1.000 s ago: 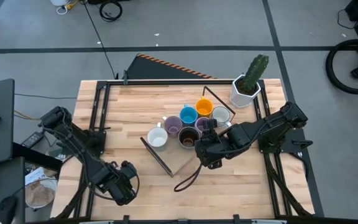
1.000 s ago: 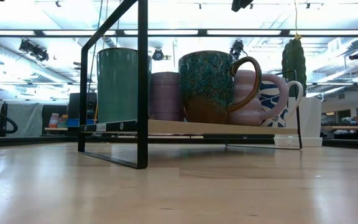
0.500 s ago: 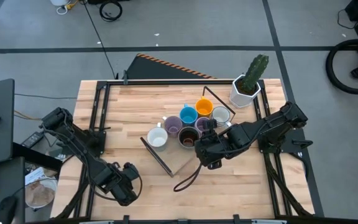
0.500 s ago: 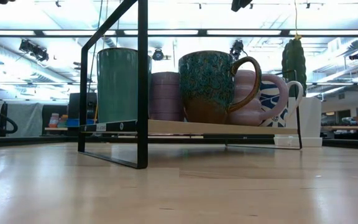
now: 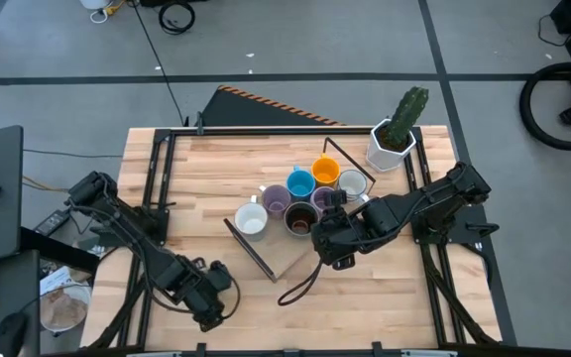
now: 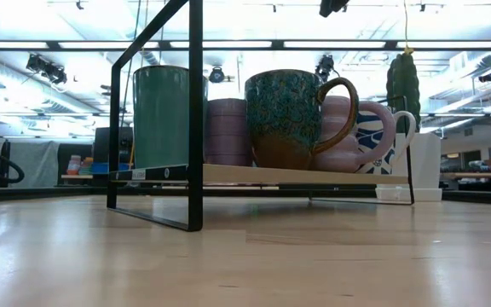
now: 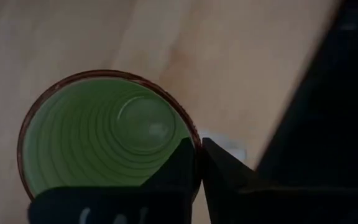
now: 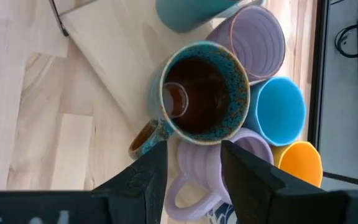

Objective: Place coffee mugs
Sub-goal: Put the green/brown mug onto the shelf

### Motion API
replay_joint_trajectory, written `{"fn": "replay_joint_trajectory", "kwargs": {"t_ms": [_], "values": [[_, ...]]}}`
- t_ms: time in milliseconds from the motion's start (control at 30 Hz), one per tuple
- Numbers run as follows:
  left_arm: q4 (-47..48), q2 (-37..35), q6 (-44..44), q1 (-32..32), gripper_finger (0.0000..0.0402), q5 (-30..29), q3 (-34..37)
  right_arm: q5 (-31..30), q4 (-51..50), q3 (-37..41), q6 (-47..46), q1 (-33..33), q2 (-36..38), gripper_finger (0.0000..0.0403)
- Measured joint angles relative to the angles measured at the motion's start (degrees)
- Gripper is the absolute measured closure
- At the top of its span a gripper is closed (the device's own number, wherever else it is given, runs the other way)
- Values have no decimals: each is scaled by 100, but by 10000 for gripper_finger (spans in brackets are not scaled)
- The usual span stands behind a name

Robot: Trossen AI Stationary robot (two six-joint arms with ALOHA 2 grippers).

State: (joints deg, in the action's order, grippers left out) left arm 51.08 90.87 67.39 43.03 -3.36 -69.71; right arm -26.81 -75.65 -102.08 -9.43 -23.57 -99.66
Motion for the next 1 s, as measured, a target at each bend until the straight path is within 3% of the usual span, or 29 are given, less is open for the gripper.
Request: {"fn": "replay_joint_trajectory", "kwargs": {"t_ms": [200, 533, 733, 867, 1000], "values": [[-821, -2, -1077, -379, 382, 98, -578, 99, -457, 0, -312, -2, 0, 248], [-2085, 122, -1582, -945, 382, 1261, -703, 68, -839, 0, -438, 1, 383, 248], [-1514, 691, -2120, -960, 382, 1362, -1766, -108, -810, -2, -600, 9, 827, 248], [-505, 1290, -2693, -1029, 382, 1152, -2830, -195, -701, -2, -606, 9, 1043, 248], [-294, 1665, -3168, -1291, 382, 909, -3644, -212, -632, -2, -594, 9, 1150, 248]]}}
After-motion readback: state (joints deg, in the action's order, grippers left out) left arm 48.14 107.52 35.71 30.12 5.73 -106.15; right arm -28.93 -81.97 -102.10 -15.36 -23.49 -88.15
